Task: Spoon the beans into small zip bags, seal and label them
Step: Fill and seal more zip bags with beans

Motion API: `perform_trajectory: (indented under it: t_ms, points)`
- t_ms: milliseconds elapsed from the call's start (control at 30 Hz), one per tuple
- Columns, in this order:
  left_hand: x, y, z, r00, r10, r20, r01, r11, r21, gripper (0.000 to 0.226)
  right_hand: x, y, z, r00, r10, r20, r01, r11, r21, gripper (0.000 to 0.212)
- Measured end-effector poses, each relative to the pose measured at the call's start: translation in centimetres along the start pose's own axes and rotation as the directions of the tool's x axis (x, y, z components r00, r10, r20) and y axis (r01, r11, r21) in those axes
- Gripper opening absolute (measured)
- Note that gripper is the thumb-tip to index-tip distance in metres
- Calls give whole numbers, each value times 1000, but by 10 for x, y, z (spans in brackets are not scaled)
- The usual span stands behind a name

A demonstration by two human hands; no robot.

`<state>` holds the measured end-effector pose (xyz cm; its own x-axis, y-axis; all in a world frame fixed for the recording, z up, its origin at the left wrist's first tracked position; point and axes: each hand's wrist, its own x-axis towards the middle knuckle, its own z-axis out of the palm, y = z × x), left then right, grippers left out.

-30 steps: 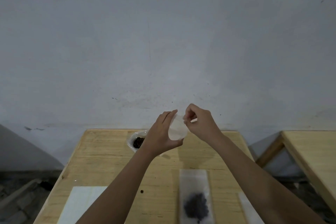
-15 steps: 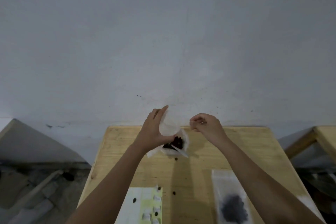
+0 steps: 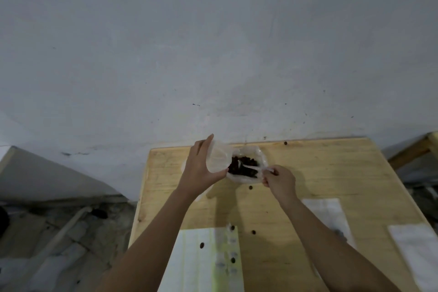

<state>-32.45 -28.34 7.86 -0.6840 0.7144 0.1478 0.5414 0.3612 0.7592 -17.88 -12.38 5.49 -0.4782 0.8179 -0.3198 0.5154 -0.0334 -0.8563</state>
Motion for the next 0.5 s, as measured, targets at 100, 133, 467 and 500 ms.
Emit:
perform_trajectory:
  t_ms: [100,133,467,500]
  points:
    - [-2,-5,-3,1000,-8,18,9,1000,-13,90,2,-3,-6,990,-93,-105,95,995,20,23]
    - [-3,-7,-3,1000,-12,28,12,1000,-15,91,2,-5,-8,982,-135,-134,138,990,11,21]
    - [-6,-12,-5,997,2,82,-1,1000,-5,91,-2,-4,0,933,-315,-176,303,949,-91,18]
    - [-7,-13,-6,997,2,79,-2,1000,2,92,-3,-4,4,958,-234,-168,234,972,-25,18]
